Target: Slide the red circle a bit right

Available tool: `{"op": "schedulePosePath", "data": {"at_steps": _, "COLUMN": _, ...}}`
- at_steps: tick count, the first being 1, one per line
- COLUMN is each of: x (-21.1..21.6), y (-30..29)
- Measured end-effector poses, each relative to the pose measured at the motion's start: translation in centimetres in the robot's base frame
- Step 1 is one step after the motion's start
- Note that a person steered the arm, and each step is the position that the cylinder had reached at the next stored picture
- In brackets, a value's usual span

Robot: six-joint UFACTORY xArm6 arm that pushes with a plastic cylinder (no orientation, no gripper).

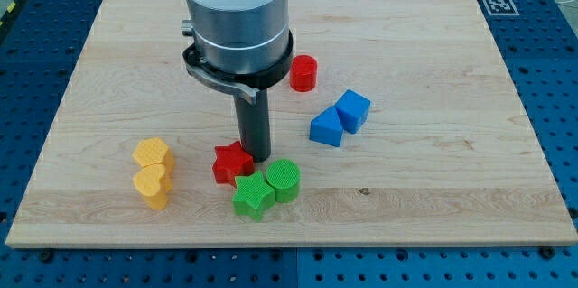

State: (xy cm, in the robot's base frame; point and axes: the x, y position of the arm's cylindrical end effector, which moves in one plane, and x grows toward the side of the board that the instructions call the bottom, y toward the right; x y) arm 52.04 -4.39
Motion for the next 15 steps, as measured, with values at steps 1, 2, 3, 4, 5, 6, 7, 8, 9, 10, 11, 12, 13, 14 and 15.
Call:
{"op": "schedulePosePath", "data": {"at_steps": 1, "x": -2.0, "y": -0.6}}
{"op": "schedulePosePath", "data": {"at_steps": 2, "x": -4.1, "y": -0.9}}
{"op": "schedulePosePath", "data": {"at_steps": 3, "x": -6.5, "y": -0.9}}
{"op": "schedulePosePath", "data": {"at_steps": 4, "x": -9.0, "y": -0.9}}
{"op": "schedulePosePath", "data": {"at_steps": 5, "x": -11.8, "y": -0.5}}
{"op": "schedulePosePath", "data": {"at_steps": 6, "x": -12.7, "y": 0.7}}
{"op": "schedulePosePath", "data": {"at_steps": 7, "x": -12.8, "y": 3.2}}
{"op": "schedulePosePath", "data": {"at_steps": 8, "x": -13.1, "y": 4.3}}
{"op": "schedulePosePath", "data": {"at_steps": 9, "x": -14.7, "y": 4.4}}
{"op": "schedulePosePath", "data": {"at_steps": 10, "x": -17.0, "y": 4.0}}
{"op": "schedulePosePath", "data": {"at_steps": 11, "x": -17.6, "y": 5.7}}
{"op": "schedulePosePath", "data": {"at_steps": 12, "x": -17.5, "y": 8.2}}
{"op": "schedulePosePath", "data": {"at_steps": 13, "x": -17.0, "y": 10.4}}
{"op": "schedulePosePath", "data": {"at_steps": 14, "x": -15.6, "y": 10.5}}
{"op": "schedulePosePath", "data": {"at_steps": 15, "x": -13.8, "y": 10.3}}
